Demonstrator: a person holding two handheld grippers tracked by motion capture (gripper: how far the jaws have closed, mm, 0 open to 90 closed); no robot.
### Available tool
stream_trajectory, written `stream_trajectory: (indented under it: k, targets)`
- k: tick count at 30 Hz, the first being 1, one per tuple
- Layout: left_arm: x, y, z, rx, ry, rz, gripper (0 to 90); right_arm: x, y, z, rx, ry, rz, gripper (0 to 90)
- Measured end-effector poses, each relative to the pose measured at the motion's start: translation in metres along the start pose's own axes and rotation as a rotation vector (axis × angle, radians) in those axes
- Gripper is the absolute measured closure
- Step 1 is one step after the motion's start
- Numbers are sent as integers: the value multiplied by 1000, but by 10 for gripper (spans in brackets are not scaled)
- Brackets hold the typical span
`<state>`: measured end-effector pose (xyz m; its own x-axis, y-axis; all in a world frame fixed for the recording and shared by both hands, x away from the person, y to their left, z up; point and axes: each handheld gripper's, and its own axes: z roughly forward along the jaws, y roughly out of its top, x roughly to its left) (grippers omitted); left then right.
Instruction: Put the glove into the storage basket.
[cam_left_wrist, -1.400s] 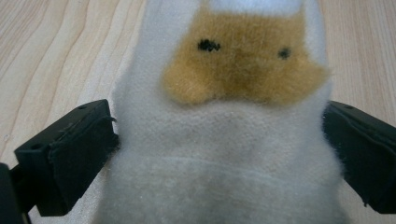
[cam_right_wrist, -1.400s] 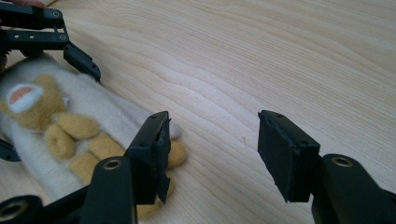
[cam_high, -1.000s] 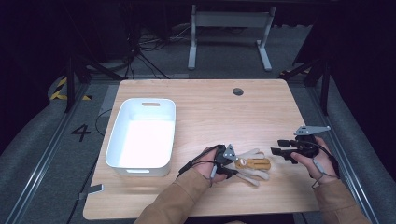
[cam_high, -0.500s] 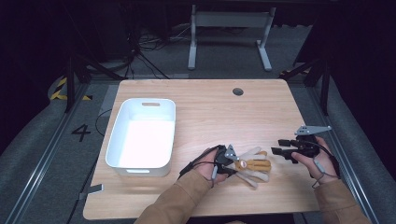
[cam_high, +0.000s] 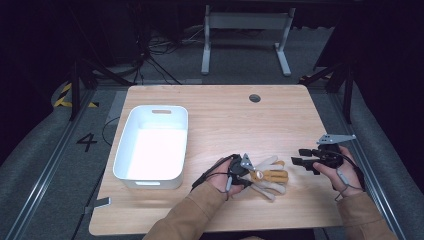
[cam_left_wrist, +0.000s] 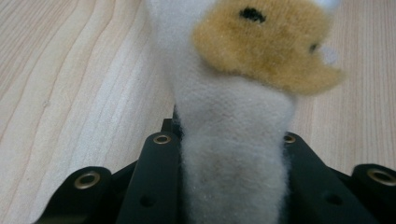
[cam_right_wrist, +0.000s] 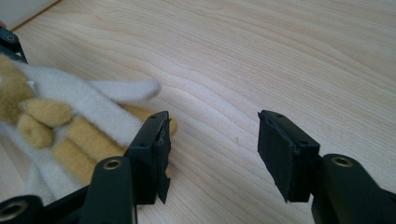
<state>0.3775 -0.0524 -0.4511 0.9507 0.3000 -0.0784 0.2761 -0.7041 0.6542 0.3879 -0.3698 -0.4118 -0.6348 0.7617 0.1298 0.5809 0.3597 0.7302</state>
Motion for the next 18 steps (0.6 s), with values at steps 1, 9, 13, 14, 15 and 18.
stream_trajectory:
  k: [1, 9, 13, 14, 15, 18]
  targets:
    - [0, 0, 0, 0, 0, 0, 738, 0, 0, 0, 0, 0, 0, 449]
    - [2, 2, -14, -12, -4, -60, 738, -1, 0, 0, -7, 3, 14, 449]
    - [4, 3, -20, -26, -9, -71, 738, -1, -1, 0, -3, -3, 16, 449]
    - [4, 3, -23, -29, -5, -82, 739, -2, -1, -1, -8, -1, 17, 449]
    - [4, 3, -23, -29, -5, -82, 738, -2, -1, -1, -8, -1, 17, 449]
    - [5, 4, -28, -37, -1, -104, 739, -2, -1, 0, -6, -5, 18, 449]
